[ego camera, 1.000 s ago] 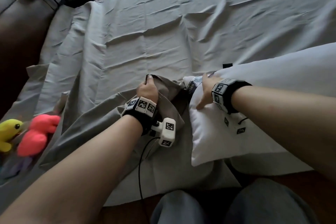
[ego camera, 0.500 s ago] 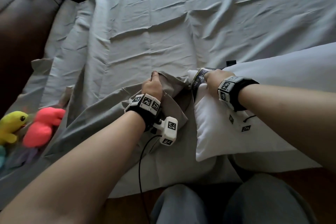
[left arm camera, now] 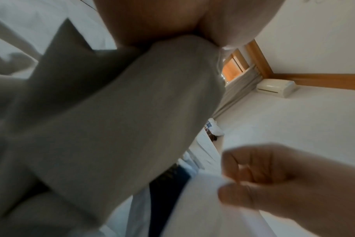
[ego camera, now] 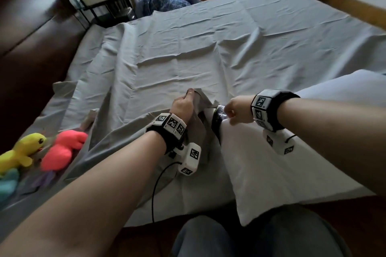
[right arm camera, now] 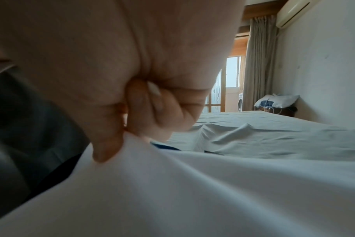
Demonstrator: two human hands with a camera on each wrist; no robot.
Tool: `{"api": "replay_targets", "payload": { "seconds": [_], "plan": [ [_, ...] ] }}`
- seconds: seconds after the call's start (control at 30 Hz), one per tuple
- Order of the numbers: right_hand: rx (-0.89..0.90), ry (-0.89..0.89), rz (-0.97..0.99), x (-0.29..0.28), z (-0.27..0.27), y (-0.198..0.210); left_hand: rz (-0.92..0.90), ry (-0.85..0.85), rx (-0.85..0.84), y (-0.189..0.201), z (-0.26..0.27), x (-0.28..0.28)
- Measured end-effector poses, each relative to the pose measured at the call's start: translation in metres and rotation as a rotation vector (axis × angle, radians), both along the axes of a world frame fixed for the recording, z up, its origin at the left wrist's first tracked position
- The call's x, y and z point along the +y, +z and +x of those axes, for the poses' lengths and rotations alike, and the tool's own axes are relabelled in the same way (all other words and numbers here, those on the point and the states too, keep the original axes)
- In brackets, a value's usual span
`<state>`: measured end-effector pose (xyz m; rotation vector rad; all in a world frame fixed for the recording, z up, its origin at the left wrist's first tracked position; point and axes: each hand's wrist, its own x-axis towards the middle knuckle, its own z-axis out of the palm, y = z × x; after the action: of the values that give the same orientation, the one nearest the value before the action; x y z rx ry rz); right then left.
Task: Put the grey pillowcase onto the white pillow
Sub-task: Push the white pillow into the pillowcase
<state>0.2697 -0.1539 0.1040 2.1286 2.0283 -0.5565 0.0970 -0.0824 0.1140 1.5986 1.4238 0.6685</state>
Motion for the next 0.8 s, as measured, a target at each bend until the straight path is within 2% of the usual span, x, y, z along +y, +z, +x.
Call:
{"api": "replay_targets", "payload": {
  "seconds": [0.1,0.2,0.33,0.43,0.53,0.6,0.7,0.8],
  "plan": [
    [0.014,-0.070,0.162,0.006,-0.006,-0.002,-0.069,-0.136,-0.042,-0.008,0.008,-0.010],
    [0.125,-0.265,0.318,0.021,-0.004,-0.009,-0.108,-0.186,-0.127,-0.021,0.010,-0.015],
    [0.212,-0.435,0.446,0.049,0.005,-0.015,-0.070,-0.222,-0.132,-0.039,0.004,-0.006],
    [0.189,-0.492,0.475,0.068,0.009,-0.021,-0.144,-0.299,-0.080,-0.055,0.001,0.005],
    [0.140,-0.460,0.356,0.079,0.003,-0.037,-0.218,-0.305,0.125,-0.073,-0.002,0.013],
    [0.125,-0.413,0.303,0.077,-0.005,-0.049,-0.244,-0.312,0.186,-0.075,-0.005,0.011],
    [0.065,-0.308,0.407,0.062,-0.013,-0.058,-0.204,-0.278,0.301,-0.079,-0.011,0.011],
    [0.165,-0.078,0.441,0.041,-0.020,-0.061,-0.193,-0.279,0.412,-0.080,-0.016,0.009]
  ]
}}
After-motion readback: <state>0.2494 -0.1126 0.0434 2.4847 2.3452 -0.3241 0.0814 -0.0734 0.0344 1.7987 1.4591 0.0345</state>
